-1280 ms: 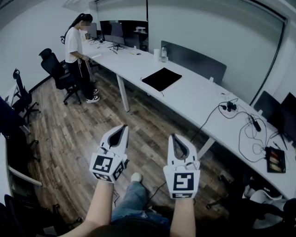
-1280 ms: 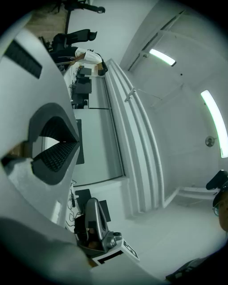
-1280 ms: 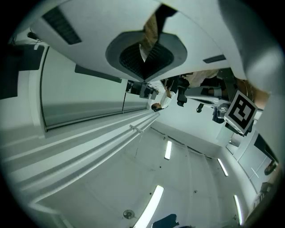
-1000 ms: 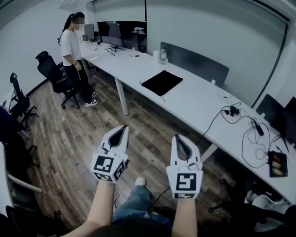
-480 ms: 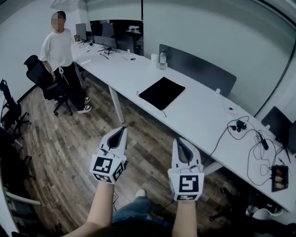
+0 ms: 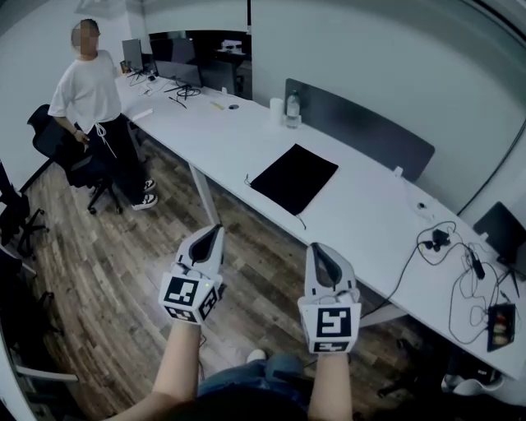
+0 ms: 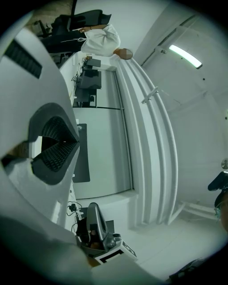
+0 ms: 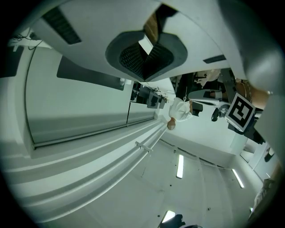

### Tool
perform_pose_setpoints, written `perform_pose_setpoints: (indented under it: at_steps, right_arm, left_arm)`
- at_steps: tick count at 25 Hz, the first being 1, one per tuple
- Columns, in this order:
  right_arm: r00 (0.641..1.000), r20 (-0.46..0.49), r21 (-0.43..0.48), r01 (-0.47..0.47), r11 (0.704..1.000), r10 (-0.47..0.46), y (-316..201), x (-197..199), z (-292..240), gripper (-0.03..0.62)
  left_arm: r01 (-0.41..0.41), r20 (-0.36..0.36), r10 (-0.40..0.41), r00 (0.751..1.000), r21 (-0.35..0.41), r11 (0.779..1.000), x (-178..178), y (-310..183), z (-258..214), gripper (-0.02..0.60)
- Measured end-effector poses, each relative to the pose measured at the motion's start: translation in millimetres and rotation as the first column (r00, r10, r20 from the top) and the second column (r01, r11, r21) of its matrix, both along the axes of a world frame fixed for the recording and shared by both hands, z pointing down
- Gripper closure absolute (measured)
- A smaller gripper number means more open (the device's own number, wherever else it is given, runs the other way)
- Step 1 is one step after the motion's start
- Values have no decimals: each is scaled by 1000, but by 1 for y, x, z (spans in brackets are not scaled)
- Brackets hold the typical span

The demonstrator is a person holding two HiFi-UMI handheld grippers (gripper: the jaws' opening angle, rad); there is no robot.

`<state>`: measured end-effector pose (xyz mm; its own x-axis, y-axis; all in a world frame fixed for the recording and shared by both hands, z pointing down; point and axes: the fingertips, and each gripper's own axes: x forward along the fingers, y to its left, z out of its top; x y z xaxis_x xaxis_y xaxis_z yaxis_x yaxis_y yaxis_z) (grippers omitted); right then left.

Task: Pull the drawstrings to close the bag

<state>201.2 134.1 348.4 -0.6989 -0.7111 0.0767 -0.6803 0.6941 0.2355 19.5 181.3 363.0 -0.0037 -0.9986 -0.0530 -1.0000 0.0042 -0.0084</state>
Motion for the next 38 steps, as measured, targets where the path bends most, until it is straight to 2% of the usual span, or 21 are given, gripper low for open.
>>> perform_pose_setpoints:
  at_steps: [10, 20, 30, 38]
  right_arm:
    - [999, -5, -16, -47, 999, 47, -43, -15, 11, 600]
    - [997, 3, -71, -81, 994, 81, -108, -37, 40, 600]
    - [987, -47, -145, -156, 977, 151, -205, -64, 81, 599]
    - [969, -69, -220, -248, 943, 239, -281, -69, 106, 599]
  left_arm:
    - [2, -18, -2, 1000, -4, 1000, -32, -31, 8, 583]
    - [-3, -5, 3, 1000, -56, 998, -68, -87, 30, 583]
    - [-86, 19, 89, 996, -125, 988, -111, -200, 56, 583]
    - [-187, 12, 193, 981, -200, 962, -135, -300, 85, 583]
